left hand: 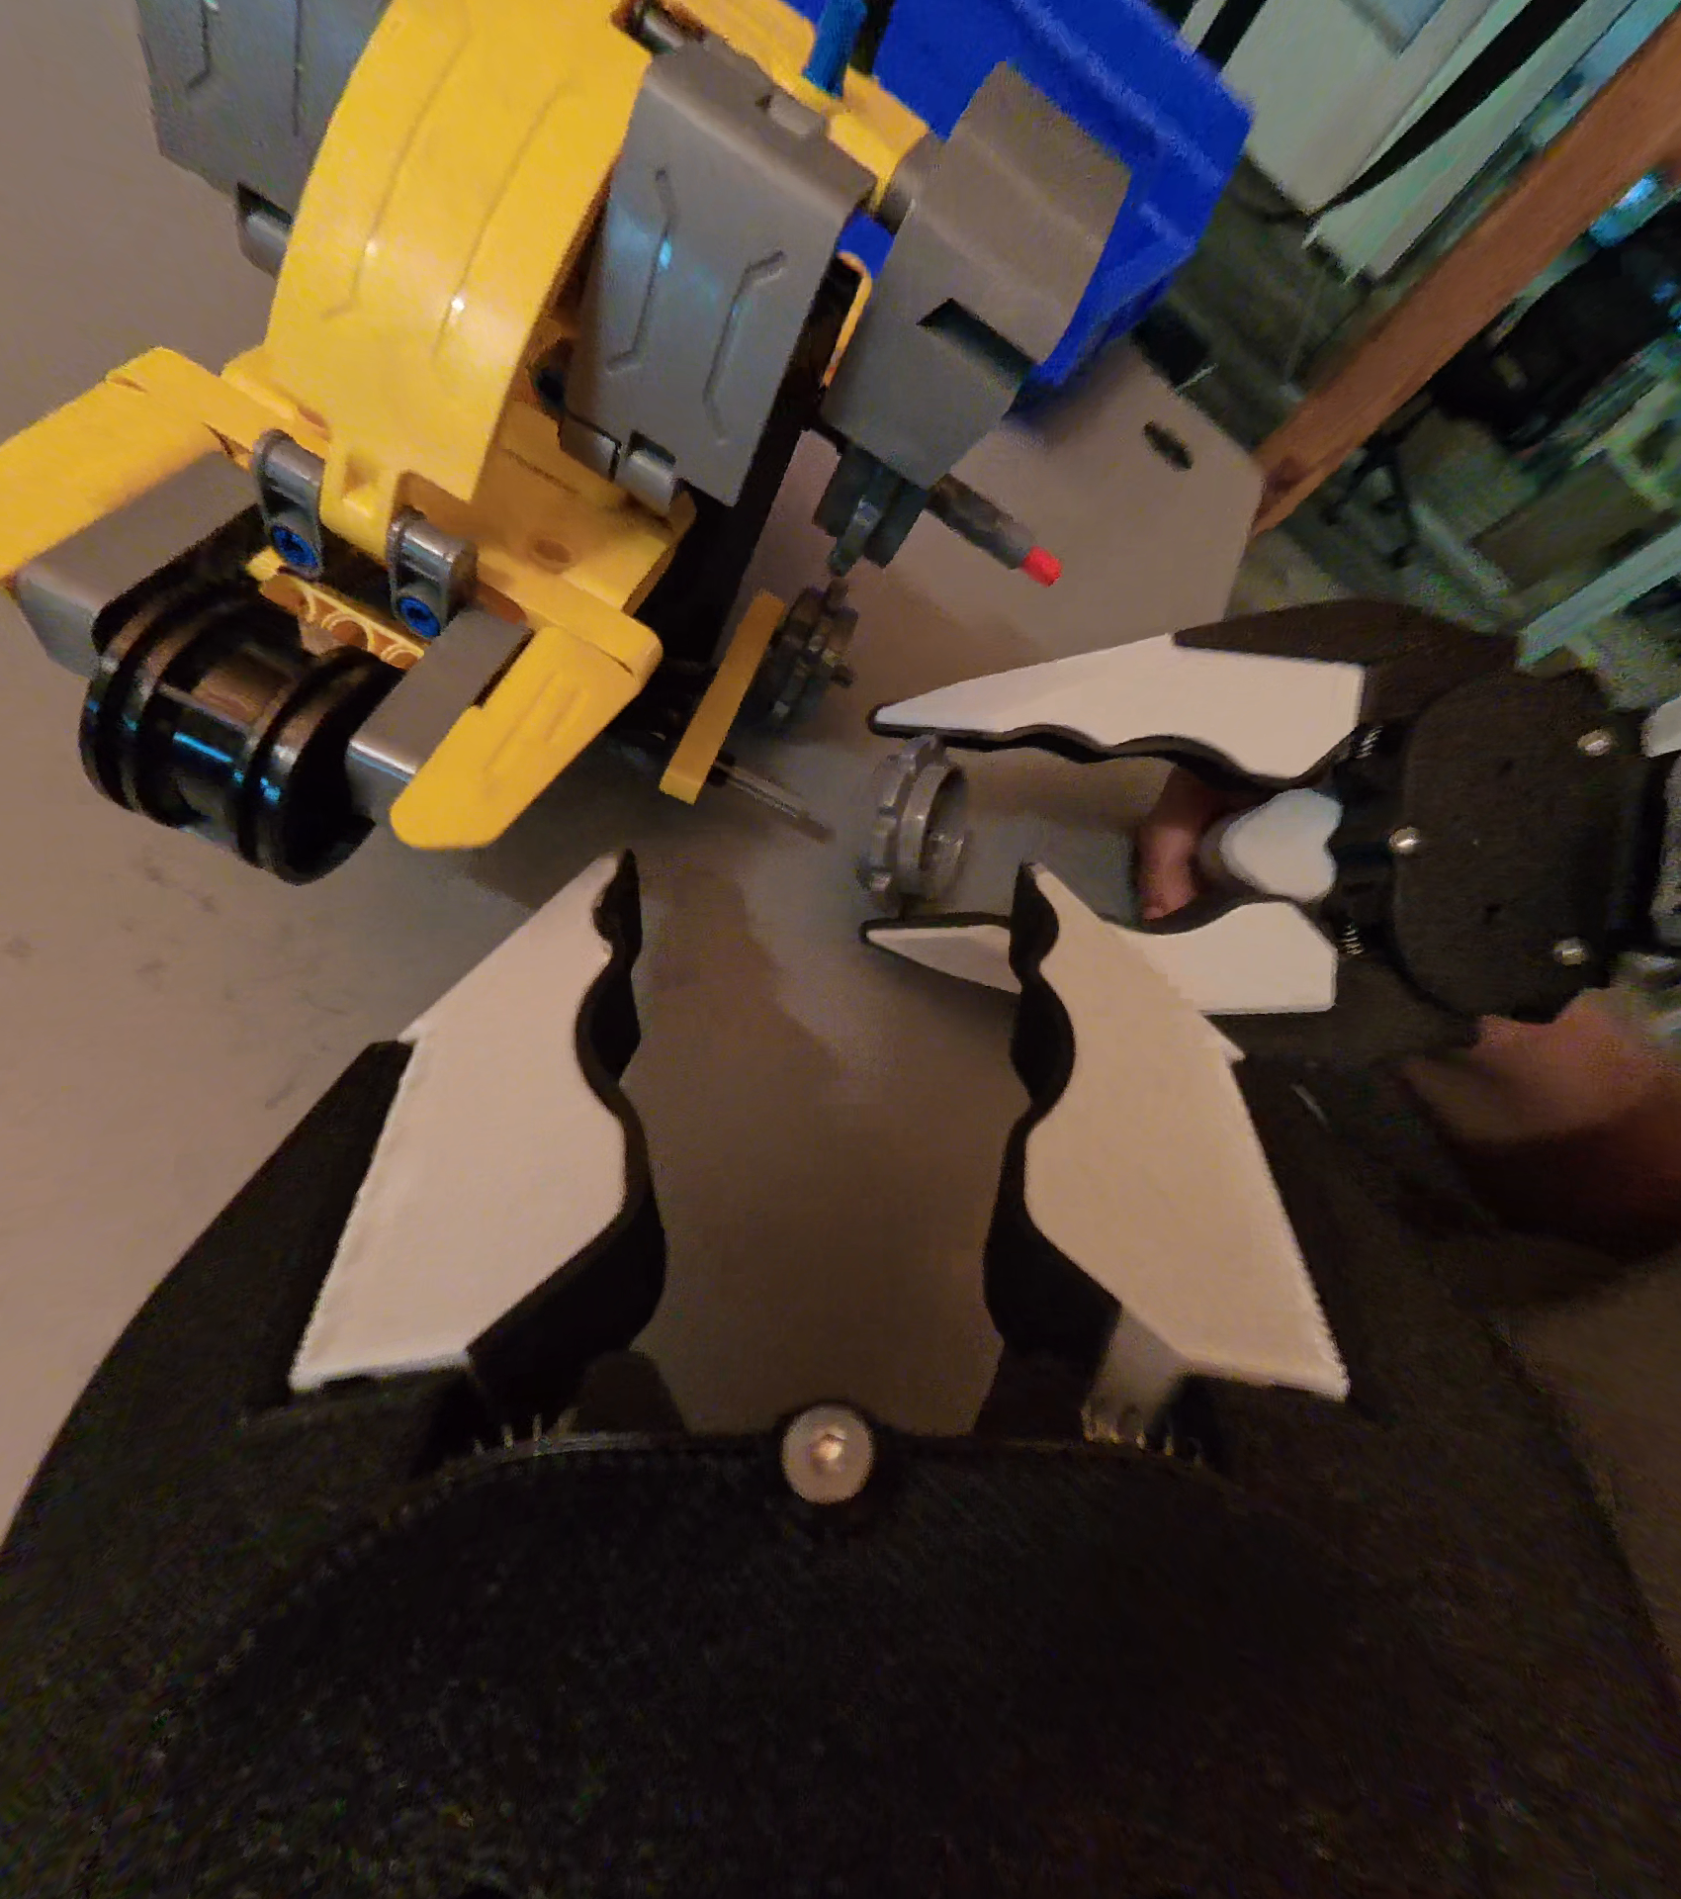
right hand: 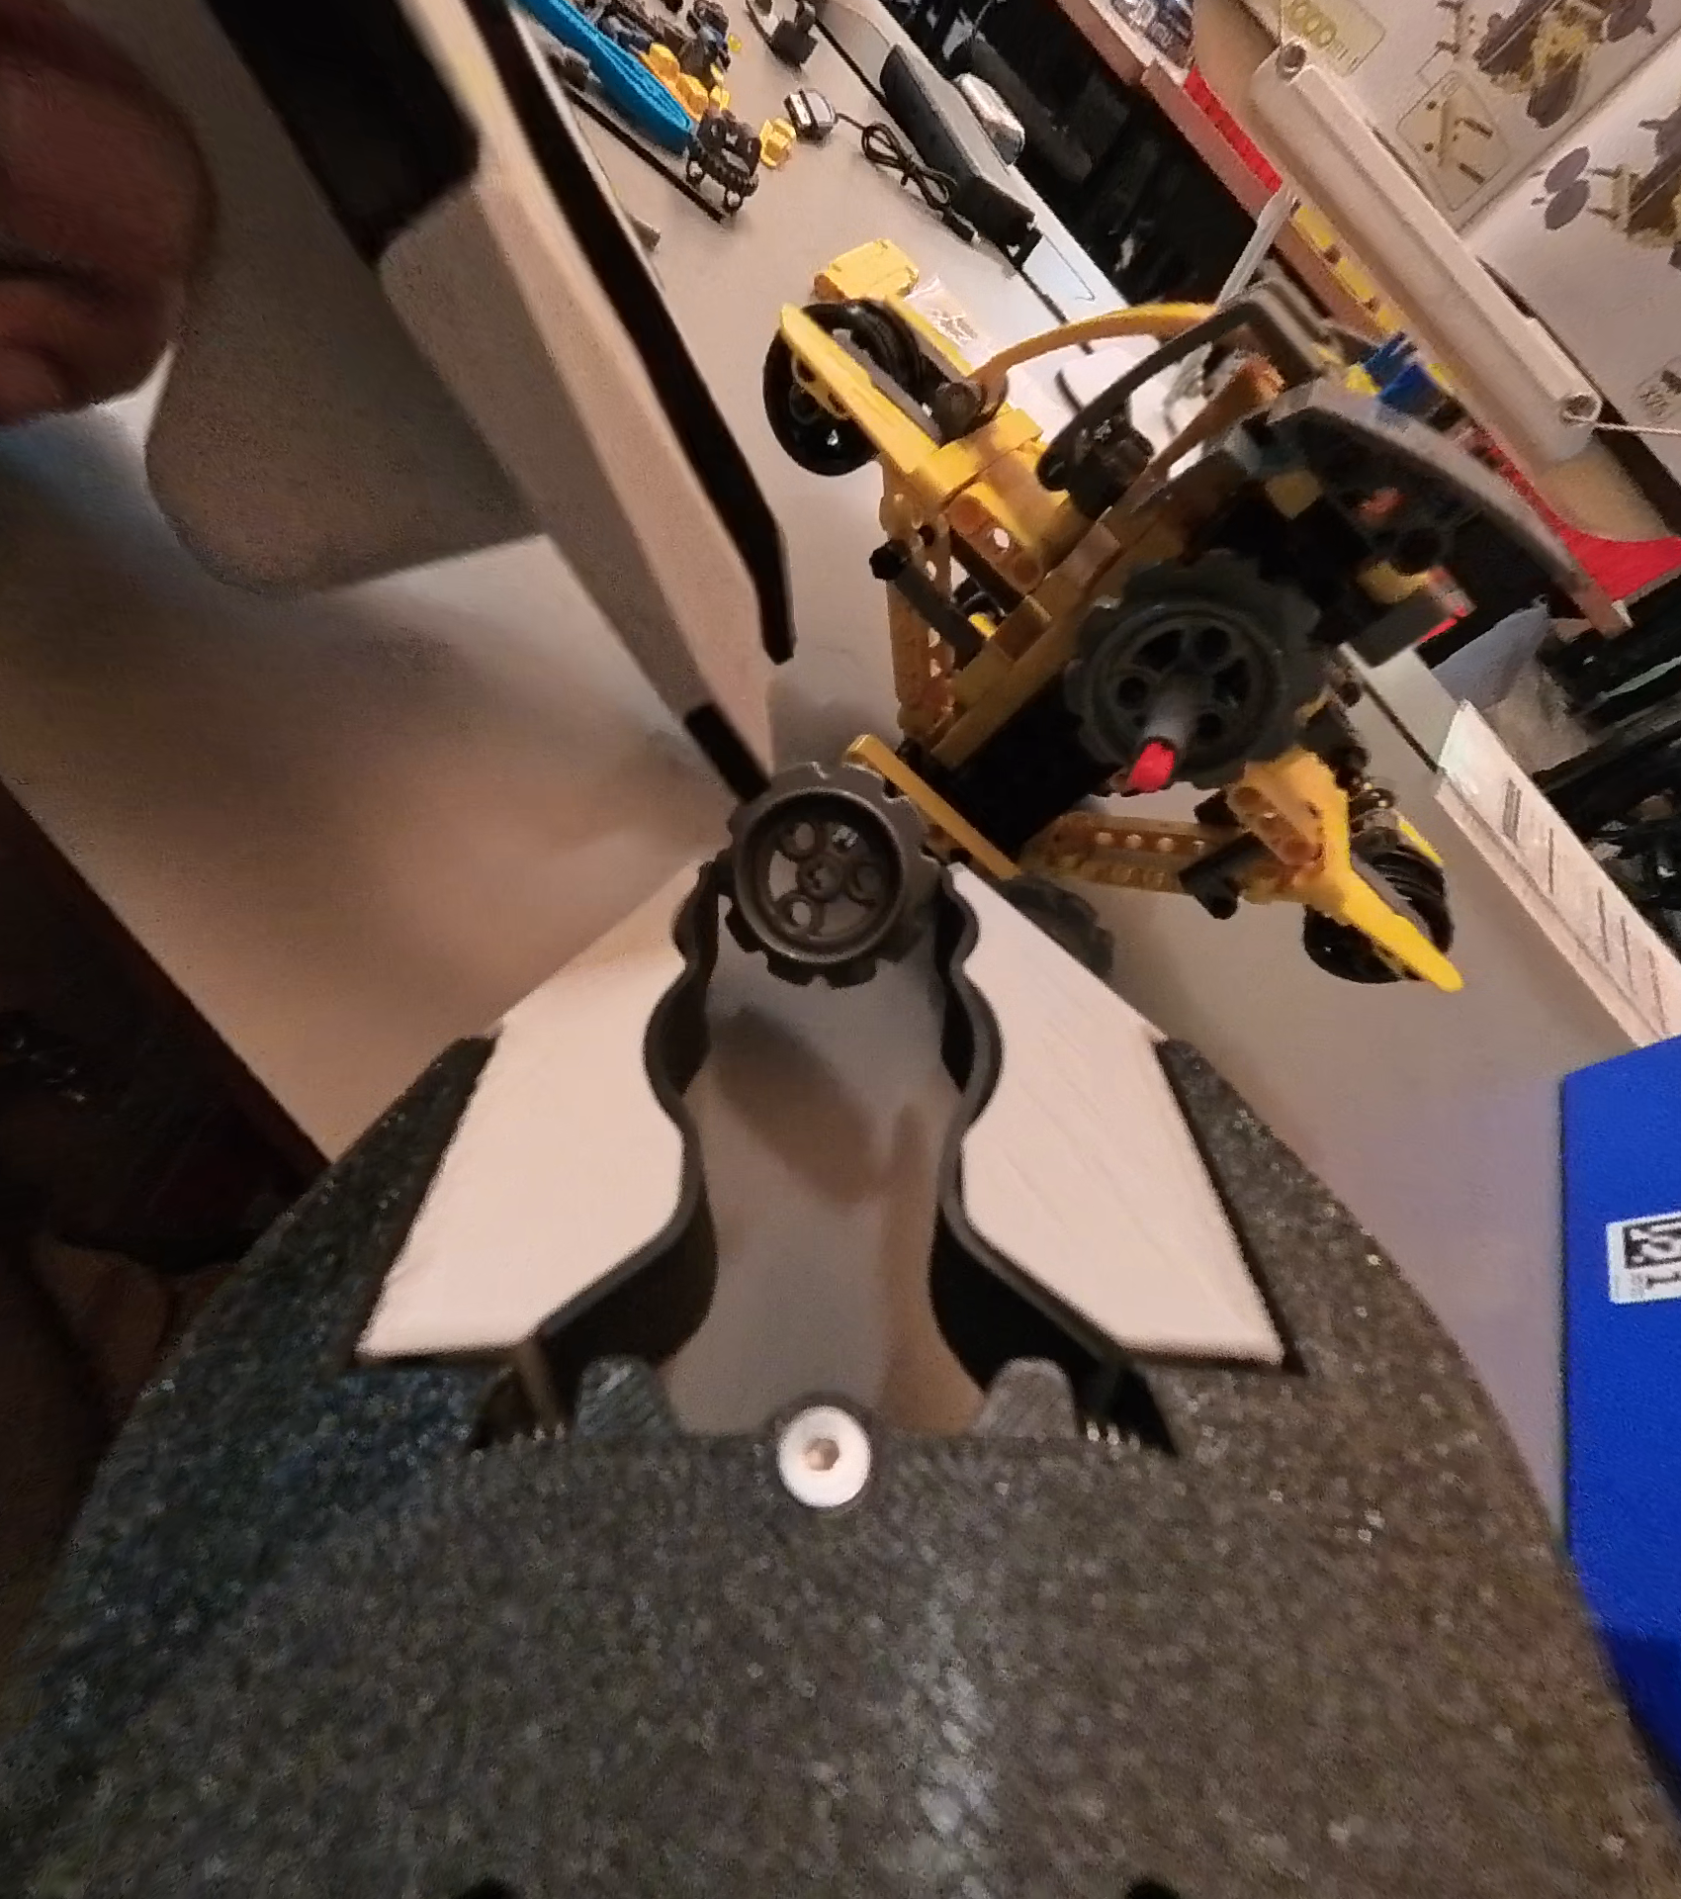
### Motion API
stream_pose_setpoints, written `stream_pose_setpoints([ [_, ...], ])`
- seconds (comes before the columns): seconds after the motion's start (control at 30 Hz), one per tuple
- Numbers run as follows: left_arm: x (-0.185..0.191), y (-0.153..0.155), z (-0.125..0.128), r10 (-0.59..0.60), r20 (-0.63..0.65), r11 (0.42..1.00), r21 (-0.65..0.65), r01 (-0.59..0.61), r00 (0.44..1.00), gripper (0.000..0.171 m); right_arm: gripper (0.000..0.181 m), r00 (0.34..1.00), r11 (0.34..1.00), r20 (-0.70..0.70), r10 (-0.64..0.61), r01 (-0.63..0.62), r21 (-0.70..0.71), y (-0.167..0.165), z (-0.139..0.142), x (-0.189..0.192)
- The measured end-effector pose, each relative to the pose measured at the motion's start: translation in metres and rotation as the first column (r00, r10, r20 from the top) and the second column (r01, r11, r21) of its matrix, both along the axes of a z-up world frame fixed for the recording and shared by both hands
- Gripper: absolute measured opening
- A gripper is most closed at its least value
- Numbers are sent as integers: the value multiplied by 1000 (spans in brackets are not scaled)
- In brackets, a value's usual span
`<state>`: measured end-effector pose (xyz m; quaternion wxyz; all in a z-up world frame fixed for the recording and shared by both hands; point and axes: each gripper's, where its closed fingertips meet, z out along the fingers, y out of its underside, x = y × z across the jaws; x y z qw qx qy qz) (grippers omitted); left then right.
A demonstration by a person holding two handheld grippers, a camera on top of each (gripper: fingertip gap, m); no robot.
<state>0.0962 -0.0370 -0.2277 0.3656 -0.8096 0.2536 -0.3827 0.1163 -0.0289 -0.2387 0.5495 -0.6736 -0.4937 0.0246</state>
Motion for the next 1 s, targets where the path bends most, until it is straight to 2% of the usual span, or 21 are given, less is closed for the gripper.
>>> stream_pose_setpoints([
  [0.1,2,4,-11,-5,-123,999,40,10,992,74,42,1000,1000,-11,3,-3,-27,1,-1,0],
  [0.2,3,6,-16,-10,-205,996,83,27,979,55,42,1000,999,7,5,-5,-54,1,-4,0],
  [0.27,8,3,-13,-36,-194,994,96,56,980,43,42,999,998,35,17,-14,-65,1,-5,-2],
  [0.37,13,-1,-10,-67,-144,994,71,77,987,34,42,997,997,60,43,-39,-63,-2,-5,-6],
  [0.47,15,-6,-10,-110,-112,993,32,114,988,13,42,997,998,67,43,-39,-57,-2,-4,-8],
  [0.6,14,-4,-9,-95,-87,995,13,96,992,13,42,997,1000,81,10,-8,-30,-1,-2,-6],
  [0.7,12,-1,-8,-65,-83,998,21,67,994,13,52,995,999,88,-45,47,-16,-1,-2,-3],
  [0.9,11,-1,-5,-16,-101,997,79,24,995,13,53,986,984,-122,-110,91,-155,-9,4,-7],
  [1.0,14,-3,-7,-10,-123,996,89,21,992,14,48,981,985,-148,-124,104,-138,-7,8,-5],
])
